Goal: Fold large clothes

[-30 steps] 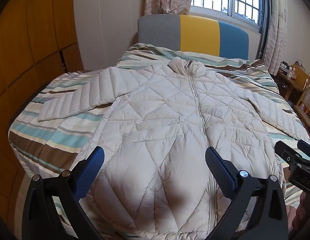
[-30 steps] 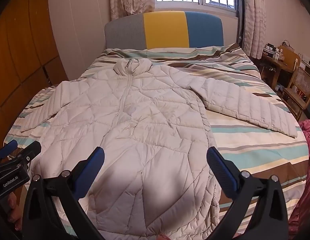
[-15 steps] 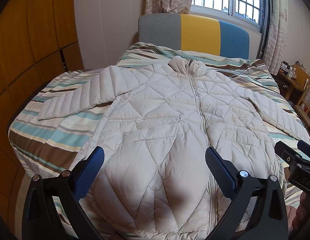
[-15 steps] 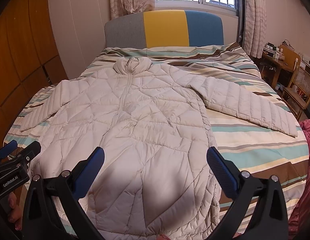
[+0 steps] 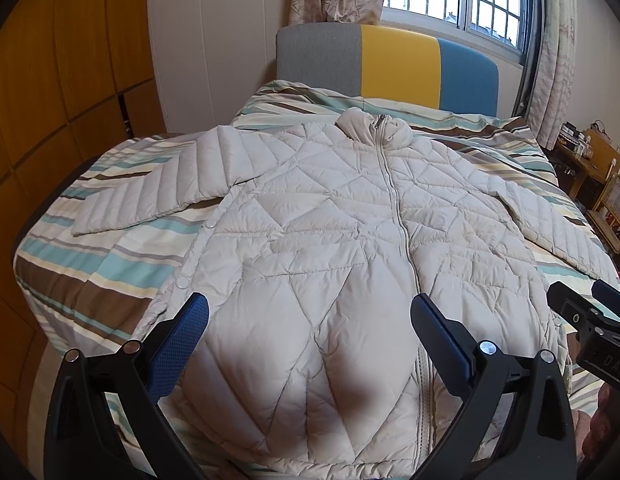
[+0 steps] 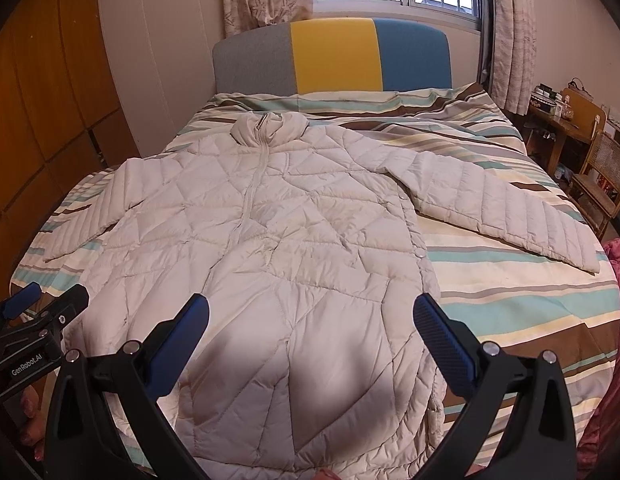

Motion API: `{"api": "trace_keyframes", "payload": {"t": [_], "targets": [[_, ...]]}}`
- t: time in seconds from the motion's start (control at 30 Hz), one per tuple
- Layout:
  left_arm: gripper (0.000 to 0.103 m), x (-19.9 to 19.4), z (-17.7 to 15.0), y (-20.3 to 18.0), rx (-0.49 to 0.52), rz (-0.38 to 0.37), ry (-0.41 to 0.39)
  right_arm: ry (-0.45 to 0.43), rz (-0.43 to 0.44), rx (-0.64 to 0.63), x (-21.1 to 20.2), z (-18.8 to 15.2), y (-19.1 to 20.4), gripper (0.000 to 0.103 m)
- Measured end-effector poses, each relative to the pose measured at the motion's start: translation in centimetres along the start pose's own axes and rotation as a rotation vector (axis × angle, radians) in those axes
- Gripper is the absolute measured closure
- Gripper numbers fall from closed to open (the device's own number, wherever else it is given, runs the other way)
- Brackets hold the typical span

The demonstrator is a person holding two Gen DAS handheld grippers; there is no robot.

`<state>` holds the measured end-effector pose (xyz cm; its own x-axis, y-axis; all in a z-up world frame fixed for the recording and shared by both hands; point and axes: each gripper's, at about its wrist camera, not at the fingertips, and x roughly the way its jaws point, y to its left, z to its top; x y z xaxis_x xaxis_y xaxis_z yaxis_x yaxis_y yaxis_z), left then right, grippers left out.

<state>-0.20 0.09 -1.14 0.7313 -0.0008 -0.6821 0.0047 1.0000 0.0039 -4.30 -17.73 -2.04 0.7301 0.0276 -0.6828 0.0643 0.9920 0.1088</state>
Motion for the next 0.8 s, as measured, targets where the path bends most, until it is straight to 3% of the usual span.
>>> {"api": "trace_keyframes", "payload": {"t": [0.8], "targets": [[0.003,1.1,-0.4,0.2,-0.007,-0.006,0.046,0.024,0.012,-0.001,0.7,-0.4,-0.3,0.002]]}}
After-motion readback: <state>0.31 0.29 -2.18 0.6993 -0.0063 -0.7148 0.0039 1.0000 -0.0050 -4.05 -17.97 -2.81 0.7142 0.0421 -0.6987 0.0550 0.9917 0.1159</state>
